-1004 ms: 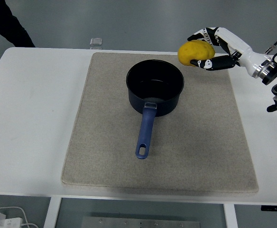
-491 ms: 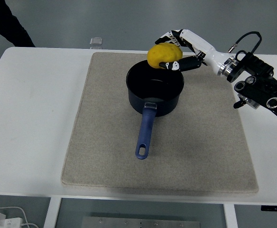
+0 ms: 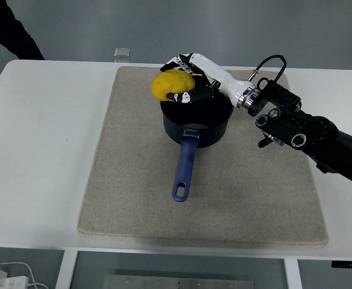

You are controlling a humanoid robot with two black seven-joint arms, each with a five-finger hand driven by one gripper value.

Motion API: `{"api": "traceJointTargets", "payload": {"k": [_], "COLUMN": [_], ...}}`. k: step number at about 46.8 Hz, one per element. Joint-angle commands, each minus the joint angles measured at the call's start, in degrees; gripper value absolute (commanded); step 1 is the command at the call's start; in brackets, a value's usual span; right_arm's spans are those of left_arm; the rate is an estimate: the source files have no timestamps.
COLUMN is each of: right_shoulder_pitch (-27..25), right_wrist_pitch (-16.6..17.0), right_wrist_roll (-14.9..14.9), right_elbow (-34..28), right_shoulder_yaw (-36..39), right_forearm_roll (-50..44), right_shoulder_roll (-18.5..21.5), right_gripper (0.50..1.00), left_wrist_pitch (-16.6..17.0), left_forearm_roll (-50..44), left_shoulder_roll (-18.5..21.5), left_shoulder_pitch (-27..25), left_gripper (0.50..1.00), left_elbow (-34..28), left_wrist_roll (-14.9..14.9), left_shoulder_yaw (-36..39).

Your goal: Put the potato in the blue pot

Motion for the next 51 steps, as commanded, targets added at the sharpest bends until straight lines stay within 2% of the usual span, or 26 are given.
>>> {"api": "traceJointTargets", "payload": {"k": [1, 30, 31, 33, 34, 35, 51], "right_shoulder_pitch": [-0.13, -2.24, -2.33, -2.33, -2.33, -2.24, -1.8], "right_wrist_pitch": [0.06, -0.29, -0.38, -0.21, -0.12, 0.06, 0.14], "right_wrist_roll": [0.0, 0.0, 0.0, 0.0, 0.0, 0.0, 0.0], "right_elbow": [-0.1, -0.28, -0.28, -0.28, -0.28, -0.28, -0.28], "right_shoulder_yaw": [-0.01, 0.78, 0.87, 0.96, 0.96, 0.87, 0.87], "right_forearm_roll": [0.03, 0.12, 0.12, 0.82, 1.52, 2.22, 5.13], "right_shoulder_roll": [0.01, -1.57, -1.48, -1.57, -1.57, -1.57, -1.75], "right_gripper": [0.5, 0.5, 0.515, 0.759, 0.9, 0.95, 0.948], "left_wrist_pitch": [0.0, 0.0, 0.0, 0.0, 0.0, 0.0, 0.0], "left_forearm_roll": [0.02, -0.07, -0.07, 0.02, -0.07, -0.07, -0.07], "left_shoulder_roll": [0.0, 0.0, 0.0, 0.0, 0.0, 0.0, 0.0], "left_shoulder_pitch": [-0.01, -0.01, -0.01, -0.01, -0.01, -0.01, -0.01], "left_gripper": [0.996, 0.996, 0.996, 0.996, 0.996, 0.996, 0.996], "left_elbow": [0.0, 0.0, 0.0, 0.0, 0.0, 0.0, 0.09], "left_wrist_roll": [0.0, 0.0, 0.0, 0.0, 0.0, 0.0, 0.0], "left_shoulder_yaw": [0.0, 0.0, 0.0, 0.0, 0.0, 0.0, 0.0]}}
